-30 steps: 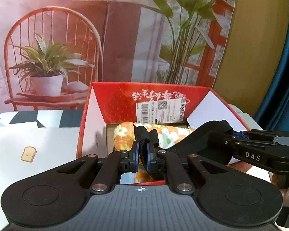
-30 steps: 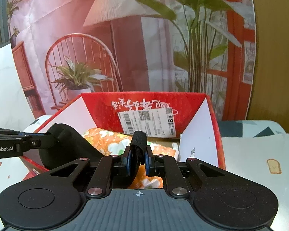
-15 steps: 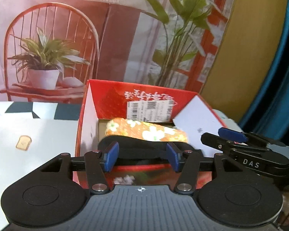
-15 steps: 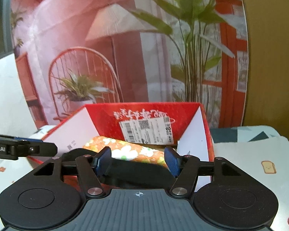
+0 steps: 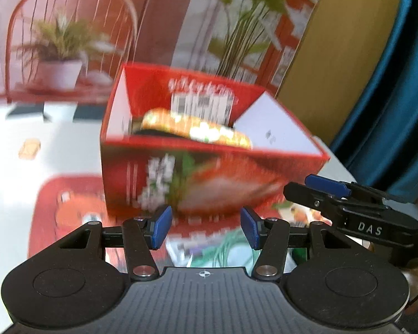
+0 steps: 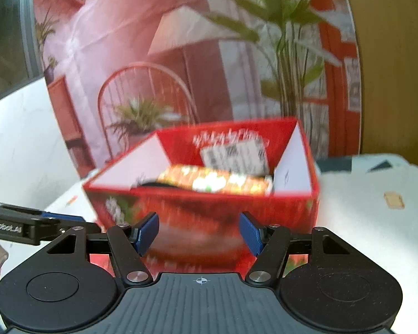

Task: Organize soft objects
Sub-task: 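Reach down and close both grippers on the clear bag of green cables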

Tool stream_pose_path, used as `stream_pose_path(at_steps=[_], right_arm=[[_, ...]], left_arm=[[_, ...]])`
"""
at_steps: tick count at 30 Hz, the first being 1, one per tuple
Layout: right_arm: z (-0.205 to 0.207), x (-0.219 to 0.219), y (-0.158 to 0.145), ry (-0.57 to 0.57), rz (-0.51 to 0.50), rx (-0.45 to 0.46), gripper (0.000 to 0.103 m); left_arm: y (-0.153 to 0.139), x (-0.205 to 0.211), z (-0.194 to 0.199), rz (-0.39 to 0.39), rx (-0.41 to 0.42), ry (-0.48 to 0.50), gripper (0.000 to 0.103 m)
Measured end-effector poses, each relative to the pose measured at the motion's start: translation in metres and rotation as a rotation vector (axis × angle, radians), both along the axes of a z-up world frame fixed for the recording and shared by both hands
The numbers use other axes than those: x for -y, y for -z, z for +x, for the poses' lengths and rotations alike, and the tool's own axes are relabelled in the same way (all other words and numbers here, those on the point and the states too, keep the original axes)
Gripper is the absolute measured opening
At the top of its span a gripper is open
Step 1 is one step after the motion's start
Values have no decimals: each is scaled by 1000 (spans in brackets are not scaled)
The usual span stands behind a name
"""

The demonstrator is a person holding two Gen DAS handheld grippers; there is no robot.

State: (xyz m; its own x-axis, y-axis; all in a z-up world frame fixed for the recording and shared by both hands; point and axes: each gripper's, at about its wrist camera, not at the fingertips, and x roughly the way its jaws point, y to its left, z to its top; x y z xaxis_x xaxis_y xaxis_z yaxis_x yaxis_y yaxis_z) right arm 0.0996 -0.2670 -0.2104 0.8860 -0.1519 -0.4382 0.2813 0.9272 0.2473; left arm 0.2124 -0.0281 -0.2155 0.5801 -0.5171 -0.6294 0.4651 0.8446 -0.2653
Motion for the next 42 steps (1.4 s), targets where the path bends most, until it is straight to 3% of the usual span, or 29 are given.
stream_pose_path(at_steps=[11,18,31,38,42], right_arm=[[-9,-18,53,-23,91,-150,60],[2,-33,62,-75,23,-214,60],[7,-37,67,-100,-15,-226,66],[7,-36,68,-103,-16,-227,66],[7,-36,68,-103,-16,-227,66]], left_arm=[[50,-9,-5,11,-141,-61,57],[70,-10,-10,21,-178,-64,57],[73,-8,-12,18,-166,-55,57],[63,-14,-12,-42,-140,-58,50],[62,-10,-11,-37,-146,-42,50]])
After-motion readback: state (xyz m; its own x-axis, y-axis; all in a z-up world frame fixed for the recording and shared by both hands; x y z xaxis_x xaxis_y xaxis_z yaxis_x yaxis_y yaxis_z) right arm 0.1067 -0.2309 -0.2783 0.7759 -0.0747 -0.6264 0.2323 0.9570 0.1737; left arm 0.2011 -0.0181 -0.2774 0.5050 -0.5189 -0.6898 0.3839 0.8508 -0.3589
